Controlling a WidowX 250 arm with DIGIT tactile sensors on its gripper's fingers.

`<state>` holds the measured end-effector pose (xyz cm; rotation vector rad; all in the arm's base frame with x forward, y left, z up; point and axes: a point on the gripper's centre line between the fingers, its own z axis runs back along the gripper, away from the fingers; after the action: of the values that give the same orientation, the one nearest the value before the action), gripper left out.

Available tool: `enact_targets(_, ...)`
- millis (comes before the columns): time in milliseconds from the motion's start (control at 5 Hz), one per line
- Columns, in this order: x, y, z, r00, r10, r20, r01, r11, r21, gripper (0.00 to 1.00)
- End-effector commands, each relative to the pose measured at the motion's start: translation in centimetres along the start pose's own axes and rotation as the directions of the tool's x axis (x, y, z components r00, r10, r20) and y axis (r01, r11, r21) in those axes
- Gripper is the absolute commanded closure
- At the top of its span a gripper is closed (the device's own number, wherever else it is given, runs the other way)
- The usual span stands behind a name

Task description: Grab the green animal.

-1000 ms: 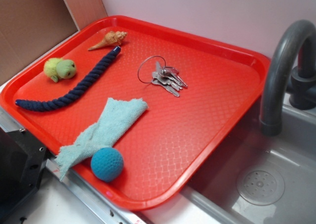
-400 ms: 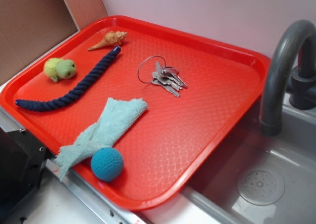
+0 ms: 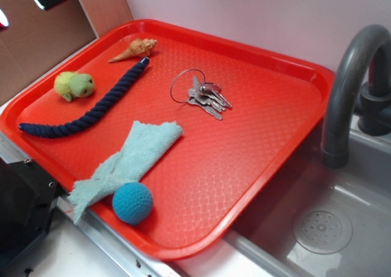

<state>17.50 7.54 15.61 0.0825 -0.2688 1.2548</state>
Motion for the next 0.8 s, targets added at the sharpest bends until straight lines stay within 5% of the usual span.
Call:
enact_targets(0, 1.5, 2.0, -4.9, 0.891, 0.418, 0.177, -0.442, 0.887, 0.134, 0.0)
enact_targets(400, 1.4, 3.5, -7.7, 0.656, 0.664, 0.359, -0.747, 0.639, 0.182, 0.0)
enact_targets(600, 1.7, 3.3, -9.5, 0.658, 0.621, 0.426, -0.733, 0.656, 0.177, 0.0)
